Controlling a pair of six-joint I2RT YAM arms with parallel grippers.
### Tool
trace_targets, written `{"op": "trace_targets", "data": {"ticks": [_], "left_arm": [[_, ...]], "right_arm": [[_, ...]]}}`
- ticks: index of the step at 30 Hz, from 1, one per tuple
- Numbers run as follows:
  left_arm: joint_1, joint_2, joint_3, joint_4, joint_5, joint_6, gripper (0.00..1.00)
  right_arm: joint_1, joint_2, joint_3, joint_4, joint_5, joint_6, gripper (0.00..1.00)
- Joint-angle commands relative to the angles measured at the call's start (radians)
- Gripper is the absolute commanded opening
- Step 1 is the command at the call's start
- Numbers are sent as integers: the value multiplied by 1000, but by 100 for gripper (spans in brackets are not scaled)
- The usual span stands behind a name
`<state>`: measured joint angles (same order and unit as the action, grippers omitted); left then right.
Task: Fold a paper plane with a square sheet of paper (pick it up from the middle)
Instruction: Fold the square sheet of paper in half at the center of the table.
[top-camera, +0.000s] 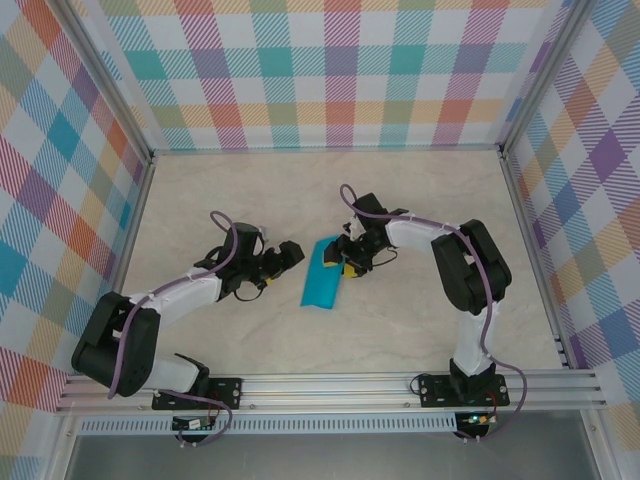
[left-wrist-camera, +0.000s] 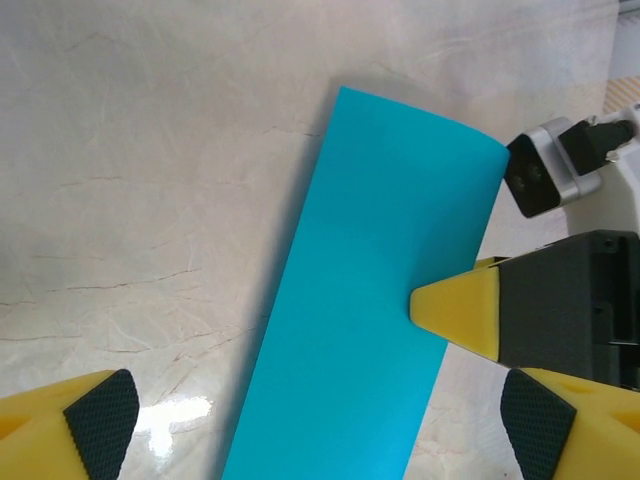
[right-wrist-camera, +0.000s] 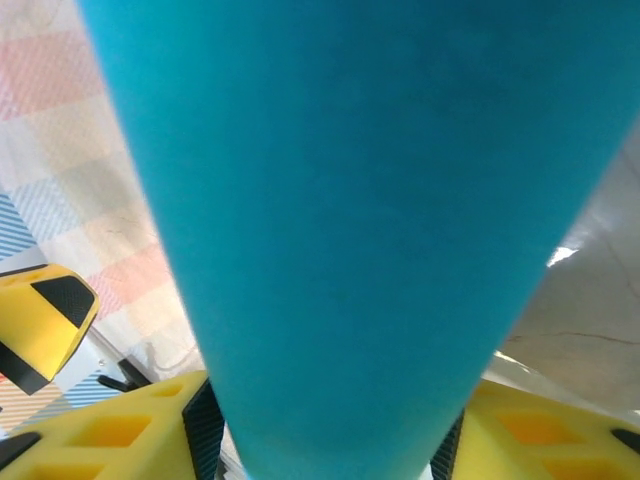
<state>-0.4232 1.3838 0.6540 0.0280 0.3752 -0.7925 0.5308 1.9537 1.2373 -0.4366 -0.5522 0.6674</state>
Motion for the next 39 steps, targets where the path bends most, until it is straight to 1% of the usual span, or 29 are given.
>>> {"op": "trace_targets", "data": {"ticks": [1, 5, 8, 11, 14, 16, 19, 23, 28, 33, 39], "left_arm": [[-10, 25, 31, -1, 29, 17, 95], [-30, 74, 56, 4, 53, 26, 93], [-40, 107, 74, 4, 63, 34, 92], [-43, 133, 94, 3, 77, 41, 91], [-48, 164, 123, -15, 98, 59, 90], [-53, 183, 137, -14, 112, 65, 89], [-64, 216, 154, -2, 131, 69, 88], [-76, 265, 181, 4, 155, 69, 87], [-92, 300, 200, 29, 189, 69, 83], [-93, 334, 219, 37, 192, 63, 78], [-93, 354, 212, 98, 209, 21, 75]], "right_arm": [[-5, -38, 30, -62, 53, -34, 62], [-5, -80, 4, -78, 136, -6, 62], [-5, -91, -22, -41, 125, 25, 61], [-4, -102, -34, -34, 140, 64, 64], [-5, -144, -80, -3, 181, 118, 69], [-10, -163, -103, 18, 176, 131, 70], [-19, -168, -109, 4, 176, 125, 70], [-36, -189, -140, 15, 163, 116, 74], [-45, -200, -159, 8, 164, 121, 74], [-46, -203, -181, 25, 169, 142, 74], [-46, -204, -189, 32, 170, 161, 74]]}}
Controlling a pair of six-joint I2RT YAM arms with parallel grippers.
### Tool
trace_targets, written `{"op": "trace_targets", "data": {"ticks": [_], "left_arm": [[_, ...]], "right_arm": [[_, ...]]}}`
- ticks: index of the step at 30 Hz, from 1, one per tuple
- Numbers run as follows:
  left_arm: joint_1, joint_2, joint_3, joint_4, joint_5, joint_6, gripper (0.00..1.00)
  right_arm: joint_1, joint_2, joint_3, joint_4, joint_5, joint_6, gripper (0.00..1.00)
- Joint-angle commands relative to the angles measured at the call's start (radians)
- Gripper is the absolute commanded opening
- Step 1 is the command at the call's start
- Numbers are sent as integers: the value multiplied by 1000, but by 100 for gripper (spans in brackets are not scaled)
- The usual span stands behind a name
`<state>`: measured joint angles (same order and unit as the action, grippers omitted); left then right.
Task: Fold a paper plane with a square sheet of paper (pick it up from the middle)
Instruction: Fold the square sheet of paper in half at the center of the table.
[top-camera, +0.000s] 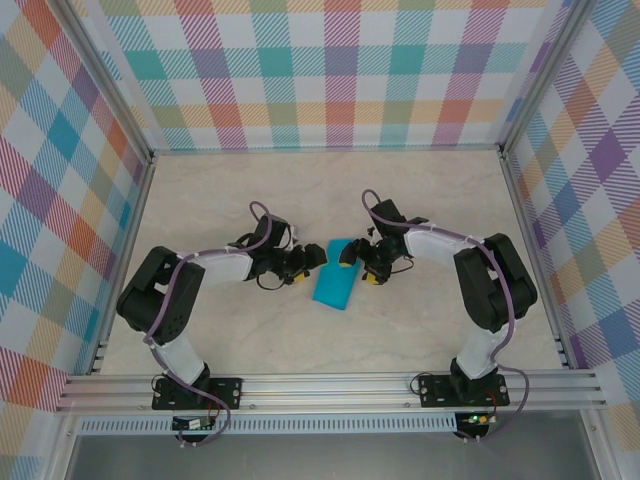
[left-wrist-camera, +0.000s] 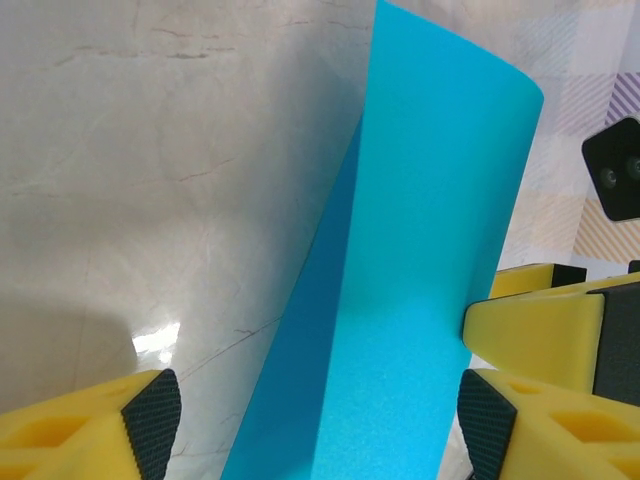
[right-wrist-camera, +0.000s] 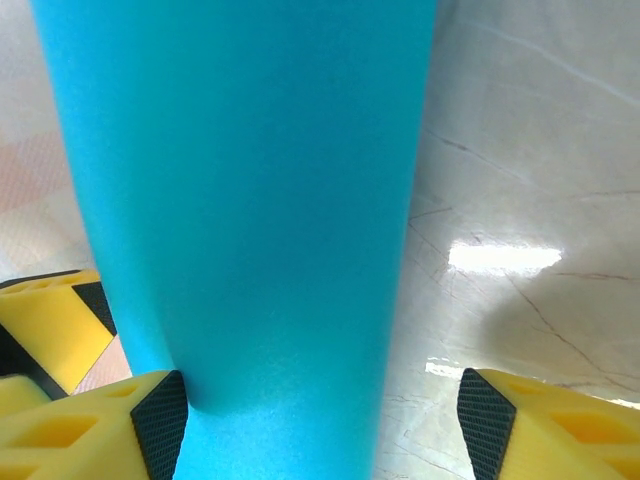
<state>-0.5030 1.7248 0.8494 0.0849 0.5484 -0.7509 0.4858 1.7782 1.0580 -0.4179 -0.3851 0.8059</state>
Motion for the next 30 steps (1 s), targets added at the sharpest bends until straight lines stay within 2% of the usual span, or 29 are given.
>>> {"op": "trace_targets", "data": {"ticks": [1, 6, 13, 20, 30], "left_arm": [[-13, 11, 15, 44, 38, -24, 74], [-12, -3, -1, 57, 43, -36, 69], [-11, -1, -2, 74, 67, -44, 67], [-3, -6, -12, 76, 46, -48, 65], [3, -11, -26, 100, 58, -76, 51]], "right_arm": [[-1, -32, -12, 14, 7, 24, 74], [-1, -28, -9, 10, 9, 28, 74], [-1, -23, -21, 3, 21, 20, 75], [-1, -21, -49, 29, 8, 27, 75], [-1, -10, -45, 57, -12, 29, 75]]}}
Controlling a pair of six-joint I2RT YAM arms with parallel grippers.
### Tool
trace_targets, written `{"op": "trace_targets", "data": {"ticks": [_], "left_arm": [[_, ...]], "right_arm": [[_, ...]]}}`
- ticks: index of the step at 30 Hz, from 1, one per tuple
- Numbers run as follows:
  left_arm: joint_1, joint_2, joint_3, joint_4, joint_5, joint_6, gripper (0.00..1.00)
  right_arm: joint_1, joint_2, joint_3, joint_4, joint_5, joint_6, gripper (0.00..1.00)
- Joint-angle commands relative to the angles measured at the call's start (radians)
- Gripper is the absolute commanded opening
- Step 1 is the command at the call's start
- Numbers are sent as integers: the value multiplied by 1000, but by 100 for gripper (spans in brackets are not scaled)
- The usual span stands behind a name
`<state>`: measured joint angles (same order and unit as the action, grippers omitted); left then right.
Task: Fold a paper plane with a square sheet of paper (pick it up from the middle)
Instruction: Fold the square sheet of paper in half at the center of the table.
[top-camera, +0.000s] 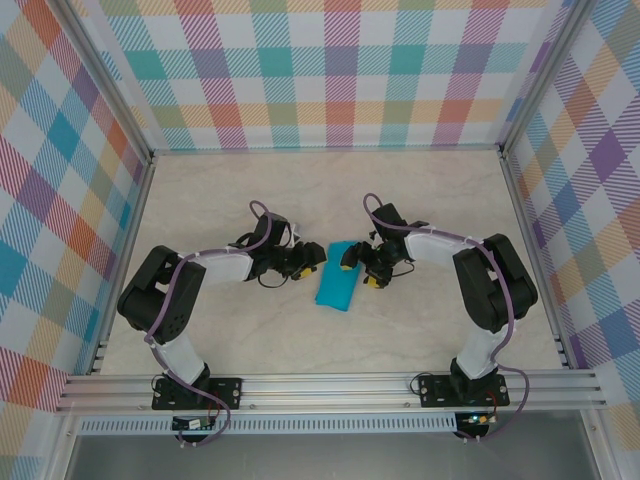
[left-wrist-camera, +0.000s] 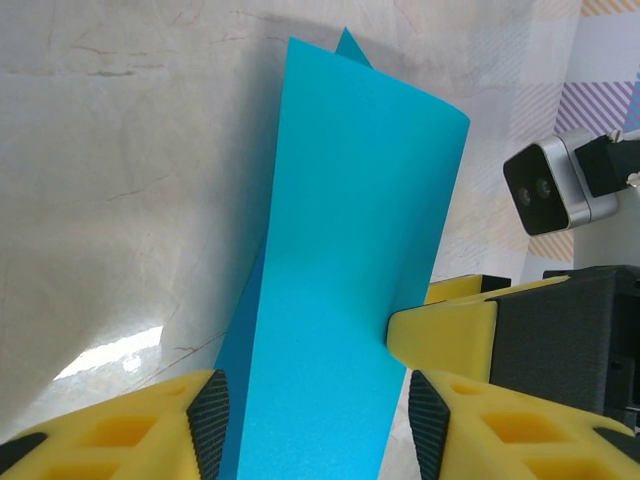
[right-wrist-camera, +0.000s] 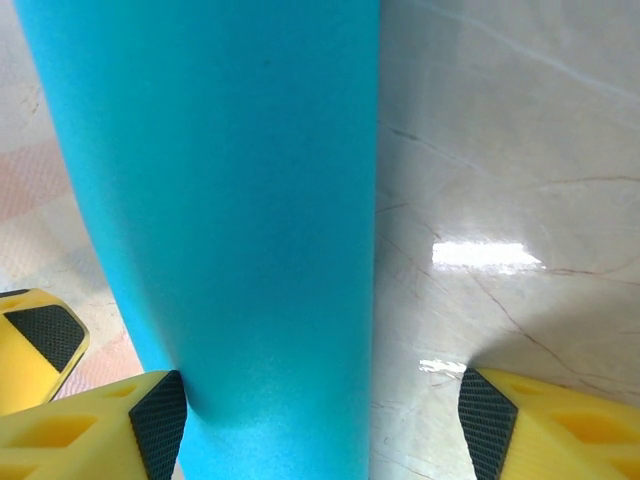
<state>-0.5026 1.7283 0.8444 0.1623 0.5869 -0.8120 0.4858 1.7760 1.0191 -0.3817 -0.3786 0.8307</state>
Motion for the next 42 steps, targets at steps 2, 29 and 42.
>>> {"op": "trace_targets", "data": {"ticks": [2, 29, 42], "left_arm": [[3, -11, -25, 28, 23, -19, 50], [-10, 102, 49, 5, 153, 14, 56], [-14, 137, 81, 43, 227, 23, 27]], "right_arm": [[-1, -10, -8, 24, -19, 2, 75], [-1, -65, -41, 39, 11, 40, 74], [-3, -99, -80, 71, 16, 89, 74]]}}
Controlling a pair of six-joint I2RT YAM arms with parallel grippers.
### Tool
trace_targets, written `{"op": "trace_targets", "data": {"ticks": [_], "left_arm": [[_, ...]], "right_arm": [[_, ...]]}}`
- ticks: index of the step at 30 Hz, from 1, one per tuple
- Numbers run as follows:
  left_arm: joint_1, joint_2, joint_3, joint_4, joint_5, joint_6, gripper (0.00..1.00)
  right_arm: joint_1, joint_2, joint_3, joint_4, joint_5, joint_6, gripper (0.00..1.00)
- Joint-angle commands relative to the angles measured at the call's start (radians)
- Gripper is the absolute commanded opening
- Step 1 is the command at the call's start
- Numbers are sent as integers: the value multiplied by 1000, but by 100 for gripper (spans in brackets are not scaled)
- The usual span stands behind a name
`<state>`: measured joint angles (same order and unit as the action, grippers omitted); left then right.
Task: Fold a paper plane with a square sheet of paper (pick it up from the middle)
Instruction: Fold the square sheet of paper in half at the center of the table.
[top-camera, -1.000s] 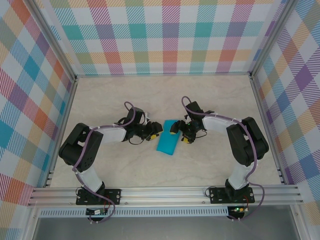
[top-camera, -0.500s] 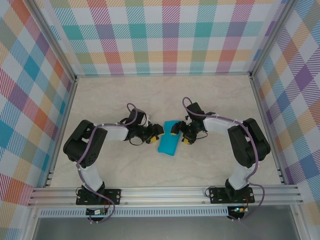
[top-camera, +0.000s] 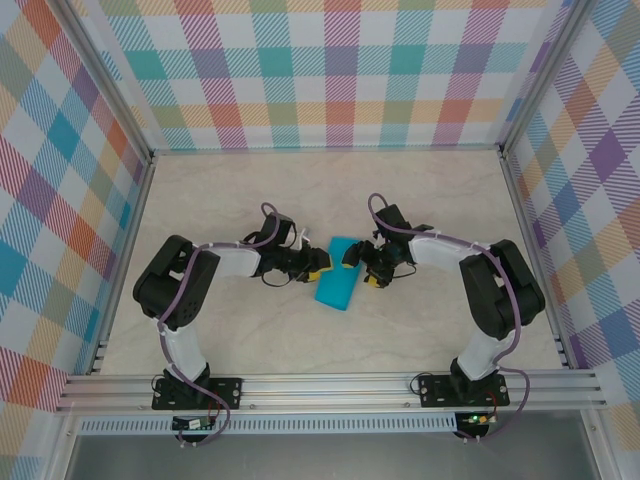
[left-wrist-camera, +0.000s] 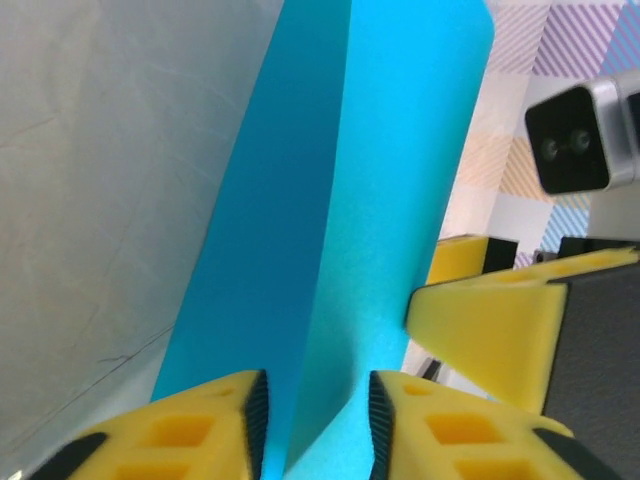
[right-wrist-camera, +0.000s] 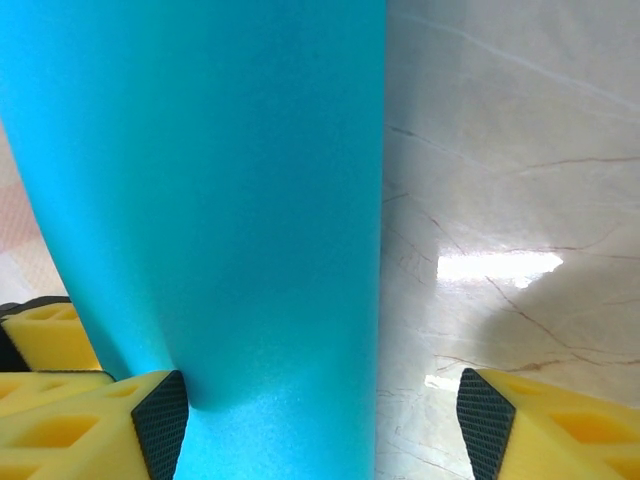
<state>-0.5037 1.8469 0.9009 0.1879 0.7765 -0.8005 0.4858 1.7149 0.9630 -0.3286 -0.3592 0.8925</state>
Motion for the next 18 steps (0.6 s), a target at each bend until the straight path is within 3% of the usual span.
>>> {"op": "trace_targets", "data": {"ticks": [1, 6, 13, 18], "left_arm": [[-13, 20, 26, 18, 34, 12, 22], [-13, 25, 30, 17, 24, 11, 14], [-13, 41, 56, -8, 25, 26, 14], [-13, 41, 61, -11, 27, 27, 15]], "right_arm": [[-4, -45, -34, 35, -16, 35, 74], [-7, -55, -65, 112, -87, 57, 74], [-7, -23, -90, 206, -146, 69, 70], [-7, 15, -59, 177, -129, 43, 67]]}}
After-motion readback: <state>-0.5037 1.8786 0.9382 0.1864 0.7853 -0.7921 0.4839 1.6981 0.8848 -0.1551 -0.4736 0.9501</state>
